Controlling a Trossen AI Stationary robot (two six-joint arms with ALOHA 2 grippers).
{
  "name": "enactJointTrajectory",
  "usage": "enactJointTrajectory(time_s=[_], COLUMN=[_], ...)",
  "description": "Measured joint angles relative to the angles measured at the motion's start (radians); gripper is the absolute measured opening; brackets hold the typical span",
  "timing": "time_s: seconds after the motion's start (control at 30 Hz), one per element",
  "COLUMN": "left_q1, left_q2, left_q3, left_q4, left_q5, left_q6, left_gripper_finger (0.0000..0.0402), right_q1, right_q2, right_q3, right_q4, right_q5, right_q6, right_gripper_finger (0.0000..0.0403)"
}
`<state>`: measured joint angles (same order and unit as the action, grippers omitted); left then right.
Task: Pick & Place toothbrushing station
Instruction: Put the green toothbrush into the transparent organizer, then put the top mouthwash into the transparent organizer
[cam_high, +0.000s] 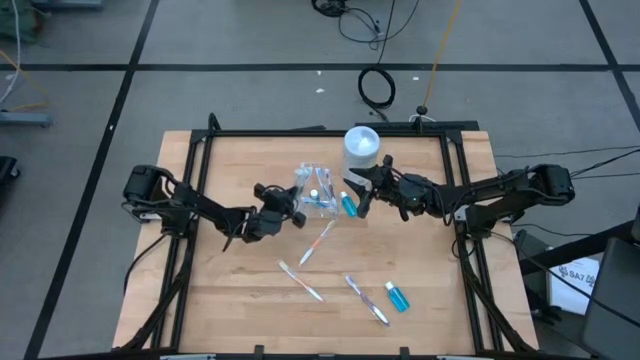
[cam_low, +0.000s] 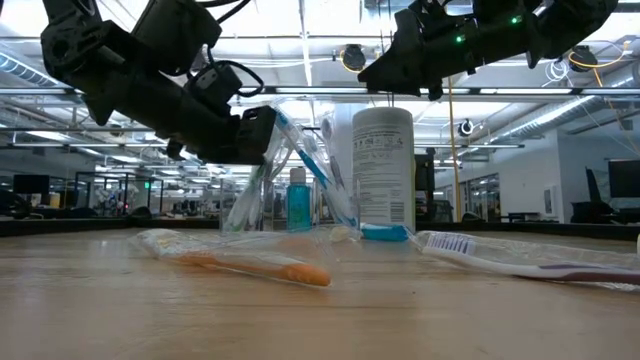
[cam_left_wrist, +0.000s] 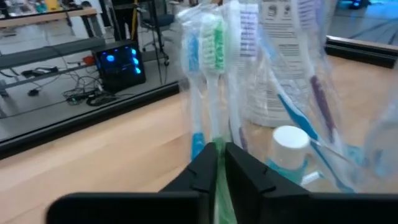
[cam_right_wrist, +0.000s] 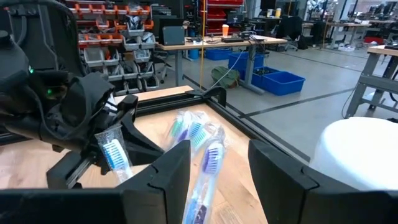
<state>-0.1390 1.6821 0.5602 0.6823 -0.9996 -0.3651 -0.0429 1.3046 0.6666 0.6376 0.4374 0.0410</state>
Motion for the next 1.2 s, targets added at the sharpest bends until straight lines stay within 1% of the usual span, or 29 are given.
enactJointTrajectory(time_s=[0.2,0.27,0.43,0.77,0.83,0.9,0.97,1.03,1.13,1.2], left_q1=[-0.004,-0.012,-0.037,-0.091,-0.101,-0.111,-0.119,-0.121,-0.115,-0.097], left_q2=[-0.016,-0.035,-0.098,-0.266,-0.294,-0.319,-0.344,-0.364,-0.414,-0.451], left_q3=[0.0,0.0,0.0,0.0,0.0,0.0,0.0,0.0,0.0,0.001], left_q4=[0.002,0.008,-0.006,-0.112,-0.119,-0.119,-0.121,-0.118,-0.167,-0.199], left_q5=[0.014,0.015,0.01,0.006,0.011,0.021,0.039,0.066,0.136,0.204], left_q6=[0.0,0.025,0.097,0.109,0.129,0.154,0.175,0.196,0.213,0.2], left_gripper_finger=[0.0096,0.0112,0.0137,0.0143,0.0143,0.0143,0.0143,0.0143,0.0143,0.0143], right_q1=[0.0,0.0,0.0,0.0,0.005,0.005,0.006,0.015,0.051,0.085], right_q2=[0.0,0.0,0.0,0.0,0.0,0.0,0.0,0.0,0.008,0.01], right_q3=[0.0,0.0,0.0,0.0,0.0,0.0,0.0,0.0,0.001,0.001], right_q4=[0.0,0.0,-0.006,-0.031,-0.03,-0.03,-0.029,-0.029,-0.039,-0.059], right_q5=[0.001,0.001,0.001,0.002,-0.007,-0.068,-0.166,-0.225,-0.231,-0.23], right_q6=[0.0,0.0,0.0,0.001,0.027,0.052,0.087,0.137,0.164,0.163], right_gripper_finger=[0.0157,0.0157,0.0157,0.0157,0.0157,0.0157,0.0157,0.0157,0.0153,0.015])
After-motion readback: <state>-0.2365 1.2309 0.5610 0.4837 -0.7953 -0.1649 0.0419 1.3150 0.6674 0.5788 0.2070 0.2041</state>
